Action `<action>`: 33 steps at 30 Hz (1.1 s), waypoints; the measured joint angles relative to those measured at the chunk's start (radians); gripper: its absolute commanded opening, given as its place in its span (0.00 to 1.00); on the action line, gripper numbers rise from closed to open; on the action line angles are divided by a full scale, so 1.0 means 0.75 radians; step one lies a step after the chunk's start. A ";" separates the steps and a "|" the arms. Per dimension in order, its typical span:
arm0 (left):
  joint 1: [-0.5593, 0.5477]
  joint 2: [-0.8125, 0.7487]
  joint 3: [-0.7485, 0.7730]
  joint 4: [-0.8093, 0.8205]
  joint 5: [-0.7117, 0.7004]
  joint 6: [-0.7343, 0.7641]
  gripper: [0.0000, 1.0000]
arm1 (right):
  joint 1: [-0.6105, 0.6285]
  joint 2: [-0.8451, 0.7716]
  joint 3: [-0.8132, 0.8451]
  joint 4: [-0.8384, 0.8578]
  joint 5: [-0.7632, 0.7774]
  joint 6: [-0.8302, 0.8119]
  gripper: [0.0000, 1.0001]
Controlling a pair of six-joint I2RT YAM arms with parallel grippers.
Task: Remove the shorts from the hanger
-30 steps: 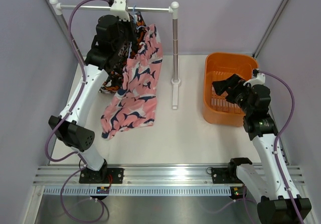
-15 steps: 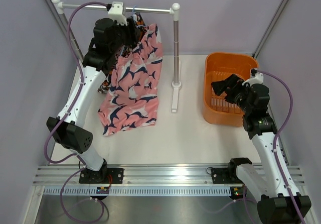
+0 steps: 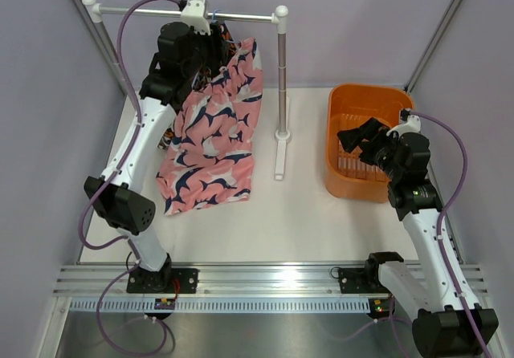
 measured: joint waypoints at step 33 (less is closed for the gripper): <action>-0.016 0.100 0.019 0.018 -0.081 0.107 0.61 | 0.000 0.018 0.000 0.004 -0.002 -0.001 0.99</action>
